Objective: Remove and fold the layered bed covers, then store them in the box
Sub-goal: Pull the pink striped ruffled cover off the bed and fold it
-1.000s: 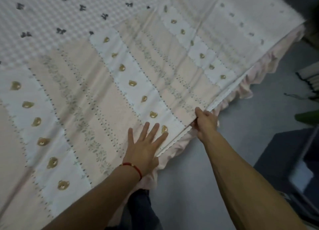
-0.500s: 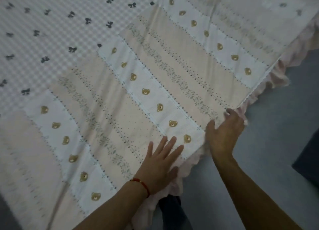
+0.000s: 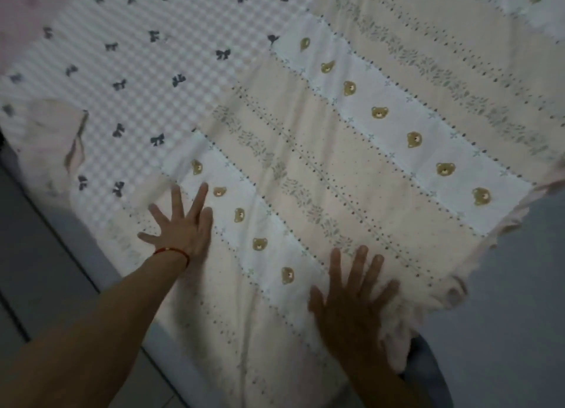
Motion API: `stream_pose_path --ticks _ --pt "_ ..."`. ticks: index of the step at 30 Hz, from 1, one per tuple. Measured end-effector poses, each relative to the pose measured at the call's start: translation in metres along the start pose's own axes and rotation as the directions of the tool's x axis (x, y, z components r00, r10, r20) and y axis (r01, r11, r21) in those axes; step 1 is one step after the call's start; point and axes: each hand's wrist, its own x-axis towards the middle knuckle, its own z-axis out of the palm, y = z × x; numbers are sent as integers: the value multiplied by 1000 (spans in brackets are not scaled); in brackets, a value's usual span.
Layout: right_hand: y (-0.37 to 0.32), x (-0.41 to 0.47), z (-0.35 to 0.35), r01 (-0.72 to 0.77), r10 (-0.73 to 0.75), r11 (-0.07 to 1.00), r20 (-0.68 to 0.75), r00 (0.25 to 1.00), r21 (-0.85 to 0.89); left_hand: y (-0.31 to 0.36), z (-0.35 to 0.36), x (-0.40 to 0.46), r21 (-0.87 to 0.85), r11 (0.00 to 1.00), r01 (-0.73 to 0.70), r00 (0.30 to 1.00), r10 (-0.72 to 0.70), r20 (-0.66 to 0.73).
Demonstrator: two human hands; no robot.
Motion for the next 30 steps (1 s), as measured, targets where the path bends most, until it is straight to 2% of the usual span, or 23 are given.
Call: stream_pose_path --ticks 3,7,9,16,20,22,23,24,25,26,27,28,30 --pt "-5 15 22 -53 54 998 17 998 -38 -32 -11 36 10 999 -53 996 52 71" --pt "-10 18 38 -111 107 990 -49 993 -87 -42 4 48 -22 996 -86 996 86 -1" --pt "-10 16 37 -119 116 986 -35 993 -115 -39 12 49 -42 995 -85 996 85 -15" --pt "-14 15 36 -110 96 985 -111 989 -135 -34 21 64 19 999 -49 996 51 -69" --pt "-37 -13 27 -239 224 969 -179 958 -68 -38 23 61 15 994 -107 990 108 -89" --pt "-63 -46 33 -393 387 919 -228 893 20 -38 23 59 18 991 -134 988 135 -79" --pt "-78 -67 40 -511 521 853 -235 821 107 -37 21 58 10 989 -147 987 147 -67" --pt "-94 -86 48 -627 668 744 -209 715 232 -35 18 59 -6 991 -135 990 134 -46" --pt "-111 -107 58 -710 800 588 -152 580 386 -38 16 58 -21 993 -115 993 114 -21" --pt "-127 -126 67 -744 890 428 -97 445 514 -40 14 59 -15 991 -131 991 131 10" --pt "-139 -140 74 -744 931 318 -48 361 587 -41 13 62 18 987 -158 987 158 29" --pt "-151 -152 78 -752 945 255 6 327 608 -42 9 64 37 984 -174 983 171 62" --pt "-168 -169 91 -748 938 241 50 343 618 -42 -4 63 53 980 -193 974 185 135"
